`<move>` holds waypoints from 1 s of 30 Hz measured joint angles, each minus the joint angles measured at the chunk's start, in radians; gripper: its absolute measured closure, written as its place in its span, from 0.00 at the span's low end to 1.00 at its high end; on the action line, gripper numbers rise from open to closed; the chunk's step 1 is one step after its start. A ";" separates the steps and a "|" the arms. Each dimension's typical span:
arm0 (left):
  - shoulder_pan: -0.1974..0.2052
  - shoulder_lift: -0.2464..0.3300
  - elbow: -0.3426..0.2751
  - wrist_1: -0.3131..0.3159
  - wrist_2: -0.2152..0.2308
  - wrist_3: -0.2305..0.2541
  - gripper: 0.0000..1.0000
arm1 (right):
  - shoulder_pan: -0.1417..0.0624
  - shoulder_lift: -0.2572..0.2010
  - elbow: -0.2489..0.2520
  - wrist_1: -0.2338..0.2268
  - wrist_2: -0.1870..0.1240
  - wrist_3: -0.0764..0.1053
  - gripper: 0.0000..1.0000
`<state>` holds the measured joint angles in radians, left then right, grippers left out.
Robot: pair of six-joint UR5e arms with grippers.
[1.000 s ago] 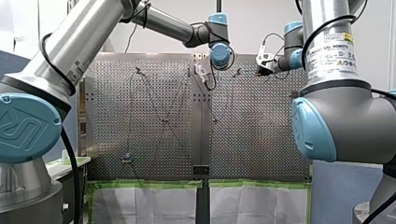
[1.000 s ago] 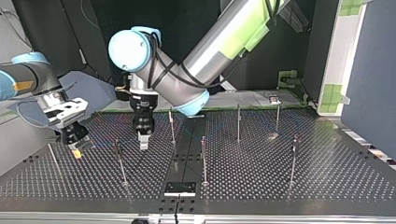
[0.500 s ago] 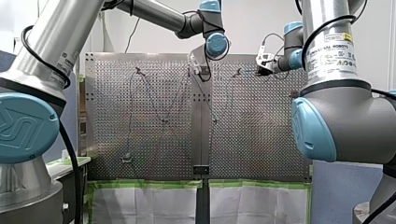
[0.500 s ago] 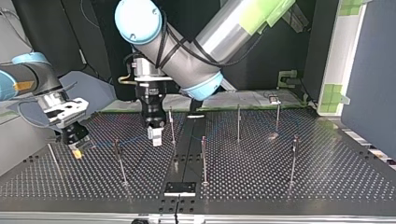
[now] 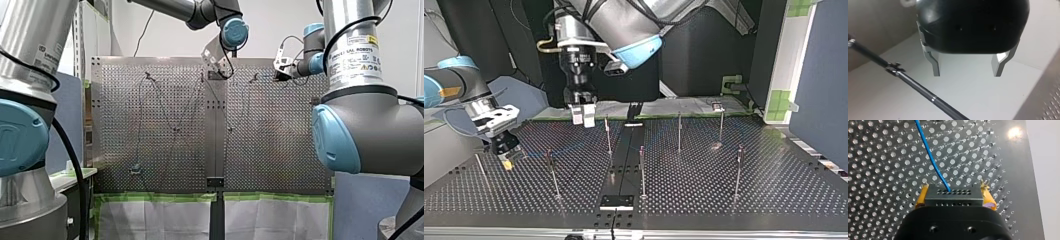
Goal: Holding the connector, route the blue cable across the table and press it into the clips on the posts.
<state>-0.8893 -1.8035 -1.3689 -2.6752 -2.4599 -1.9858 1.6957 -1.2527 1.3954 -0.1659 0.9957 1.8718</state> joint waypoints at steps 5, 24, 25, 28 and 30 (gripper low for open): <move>-0.040 0.040 -0.039 0.040 -0.039 -0.039 0.00 | 0.002 0.001 0.000 0.000 0.000 -0.004 1.00; -0.209 -0.007 -0.209 0.209 0.003 -0.209 0.00 | 0.013 0.001 0.000 0.003 0.003 -0.015 1.00; -0.218 -0.015 -0.218 0.218 0.012 -0.218 0.00 | 0.013 0.001 0.000 0.002 0.004 -0.015 1.00; -0.247 -0.045 -0.247 0.247 0.041 -0.246 0.00 | 0.014 0.001 0.000 0.002 0.004 -0.015 1.00; -0.267 -0.064 -0.267 0.267 0.059 -0.252 0.00 | 0.014 0.002 0.000 0.002 0.004 -0.015 1.00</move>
<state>-1.1561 -1.8678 -1.6357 -2.4081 -2.4005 -2.2378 1.7095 -1.2512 1.3953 -0.1637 0.9992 1.8565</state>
